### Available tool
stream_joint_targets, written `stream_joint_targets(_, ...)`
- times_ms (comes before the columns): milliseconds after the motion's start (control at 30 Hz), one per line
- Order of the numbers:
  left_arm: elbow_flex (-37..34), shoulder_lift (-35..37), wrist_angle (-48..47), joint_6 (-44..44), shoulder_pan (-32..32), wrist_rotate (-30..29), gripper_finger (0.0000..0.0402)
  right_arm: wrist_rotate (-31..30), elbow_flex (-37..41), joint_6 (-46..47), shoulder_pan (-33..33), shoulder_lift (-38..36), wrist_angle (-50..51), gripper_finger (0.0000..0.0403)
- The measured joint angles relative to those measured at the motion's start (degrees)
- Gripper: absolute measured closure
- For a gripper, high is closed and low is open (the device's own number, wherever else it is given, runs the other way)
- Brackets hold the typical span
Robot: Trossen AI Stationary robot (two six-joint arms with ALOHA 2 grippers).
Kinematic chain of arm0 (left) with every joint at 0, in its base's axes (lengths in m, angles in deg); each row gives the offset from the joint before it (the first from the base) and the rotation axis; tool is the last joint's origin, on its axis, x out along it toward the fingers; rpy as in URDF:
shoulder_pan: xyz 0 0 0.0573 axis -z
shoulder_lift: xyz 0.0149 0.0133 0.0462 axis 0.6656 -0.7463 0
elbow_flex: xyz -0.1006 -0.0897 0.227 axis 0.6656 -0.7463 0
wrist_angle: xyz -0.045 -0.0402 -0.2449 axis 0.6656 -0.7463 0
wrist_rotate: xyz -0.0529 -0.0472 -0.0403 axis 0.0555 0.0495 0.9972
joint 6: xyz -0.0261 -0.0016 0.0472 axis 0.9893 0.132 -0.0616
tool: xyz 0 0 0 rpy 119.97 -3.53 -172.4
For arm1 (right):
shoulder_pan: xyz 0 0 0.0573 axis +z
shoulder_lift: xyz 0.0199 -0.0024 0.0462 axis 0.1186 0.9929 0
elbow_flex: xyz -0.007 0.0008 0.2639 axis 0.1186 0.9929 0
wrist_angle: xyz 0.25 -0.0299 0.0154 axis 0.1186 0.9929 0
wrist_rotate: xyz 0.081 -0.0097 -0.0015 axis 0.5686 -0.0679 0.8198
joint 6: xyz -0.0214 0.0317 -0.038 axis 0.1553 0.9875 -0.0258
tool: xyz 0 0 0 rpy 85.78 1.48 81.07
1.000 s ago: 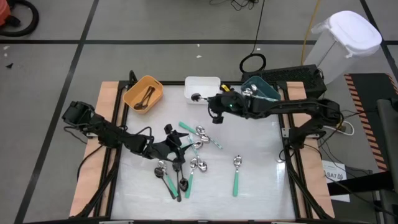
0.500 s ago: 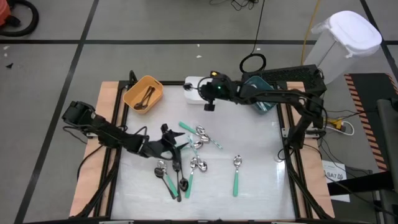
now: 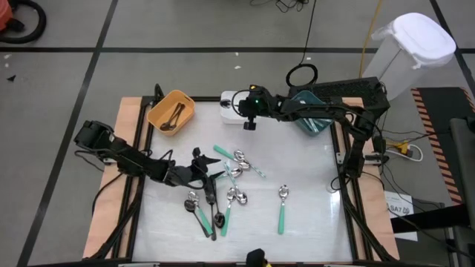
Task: Sort silverware by color (type)
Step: Put the blue spoon into the white bin
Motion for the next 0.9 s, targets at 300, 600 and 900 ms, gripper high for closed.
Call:
stream_joint_targets(300, 0.0, 0.0, 0.0, -1.5, -2.9, 2.3, 0.0170, 4.9, 0.0, -6.3, -1.8, 0.0, -4.1, 0.0360)
stream_joint_targets(600, 0.0, 0.0, -1.0, -1.4, -4.4, 4.6, 0.0170, 12.0, 0.0, -9.8, -4.1, 0.0, -3.9, 0.0360)
stream_joint_targets(900, 0.0, 0.0, -1.0, -1.2, -4.3, 4.7, 0.0170, 12.3, 0.0, -5.3, -5.9, 0.0, -0.3, 0.0360)
